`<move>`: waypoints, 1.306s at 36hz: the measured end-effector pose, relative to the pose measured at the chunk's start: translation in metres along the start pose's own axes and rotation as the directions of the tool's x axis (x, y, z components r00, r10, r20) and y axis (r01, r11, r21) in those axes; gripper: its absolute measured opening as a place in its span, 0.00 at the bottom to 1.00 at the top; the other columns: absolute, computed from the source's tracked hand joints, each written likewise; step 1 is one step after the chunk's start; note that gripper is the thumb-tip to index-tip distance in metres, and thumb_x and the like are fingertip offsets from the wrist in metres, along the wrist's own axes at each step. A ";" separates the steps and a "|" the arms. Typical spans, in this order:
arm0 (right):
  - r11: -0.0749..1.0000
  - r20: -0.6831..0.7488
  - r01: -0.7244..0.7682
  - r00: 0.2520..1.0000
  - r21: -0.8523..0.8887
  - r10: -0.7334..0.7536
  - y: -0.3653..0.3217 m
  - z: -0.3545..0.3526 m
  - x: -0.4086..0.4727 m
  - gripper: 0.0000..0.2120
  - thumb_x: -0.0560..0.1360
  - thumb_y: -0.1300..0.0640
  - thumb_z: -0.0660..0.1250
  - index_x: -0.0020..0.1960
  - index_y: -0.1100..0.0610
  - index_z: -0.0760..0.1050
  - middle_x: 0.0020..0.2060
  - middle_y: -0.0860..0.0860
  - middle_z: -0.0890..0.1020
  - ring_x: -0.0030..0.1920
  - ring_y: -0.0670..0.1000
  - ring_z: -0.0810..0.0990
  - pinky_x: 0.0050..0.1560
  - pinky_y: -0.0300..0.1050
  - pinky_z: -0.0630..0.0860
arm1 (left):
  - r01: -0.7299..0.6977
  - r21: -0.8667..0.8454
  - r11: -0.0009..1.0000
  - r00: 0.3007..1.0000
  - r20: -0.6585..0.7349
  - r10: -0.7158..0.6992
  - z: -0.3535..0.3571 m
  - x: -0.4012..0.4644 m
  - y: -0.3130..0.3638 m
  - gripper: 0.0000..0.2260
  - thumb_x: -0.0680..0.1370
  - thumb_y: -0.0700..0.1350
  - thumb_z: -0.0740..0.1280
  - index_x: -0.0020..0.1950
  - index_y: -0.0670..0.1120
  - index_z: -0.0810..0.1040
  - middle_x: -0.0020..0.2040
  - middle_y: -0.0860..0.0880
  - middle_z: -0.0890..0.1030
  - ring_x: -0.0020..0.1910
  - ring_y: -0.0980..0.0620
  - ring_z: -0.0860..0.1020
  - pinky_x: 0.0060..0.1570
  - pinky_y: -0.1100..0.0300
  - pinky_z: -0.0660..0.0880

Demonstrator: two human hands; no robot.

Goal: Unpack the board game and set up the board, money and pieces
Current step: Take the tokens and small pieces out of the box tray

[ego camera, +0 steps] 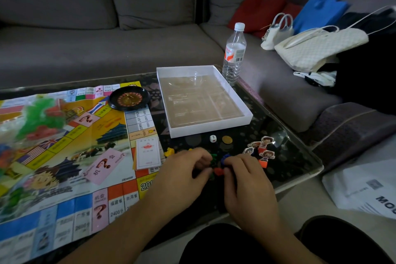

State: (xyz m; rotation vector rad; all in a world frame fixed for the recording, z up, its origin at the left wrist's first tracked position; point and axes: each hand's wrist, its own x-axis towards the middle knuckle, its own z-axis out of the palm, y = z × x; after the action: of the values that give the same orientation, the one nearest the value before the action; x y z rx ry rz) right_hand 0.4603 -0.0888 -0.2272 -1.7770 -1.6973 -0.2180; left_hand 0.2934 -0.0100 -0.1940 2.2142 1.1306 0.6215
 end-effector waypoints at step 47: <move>0.960 0.670 0.125 0.738 -0.251 0.078 -0.036 0.007 0.155 0.16 0.72 0.62 0.71 0.36 0.50 0.67 0.37 0.52 0.75 0.37 0.54 0.76 0.38 0.48 0.74 | -0.009 0.408 0.913 0.983 0.172 -0.067 -0.033 0.078 -0.013 0.04 0.78 0.45 0.68 0.46 0.53 0.75 0.35 0.52 0.76 0.33 0.54 0.75 0.30 0.62 0.65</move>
State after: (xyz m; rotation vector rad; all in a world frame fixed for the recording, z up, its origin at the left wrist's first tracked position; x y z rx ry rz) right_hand 0.4467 0.0413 -0.1366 -2.2210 -2.2846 0.2335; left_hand 0.3066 0.0703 -0.1675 2.5331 1.2836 0.1674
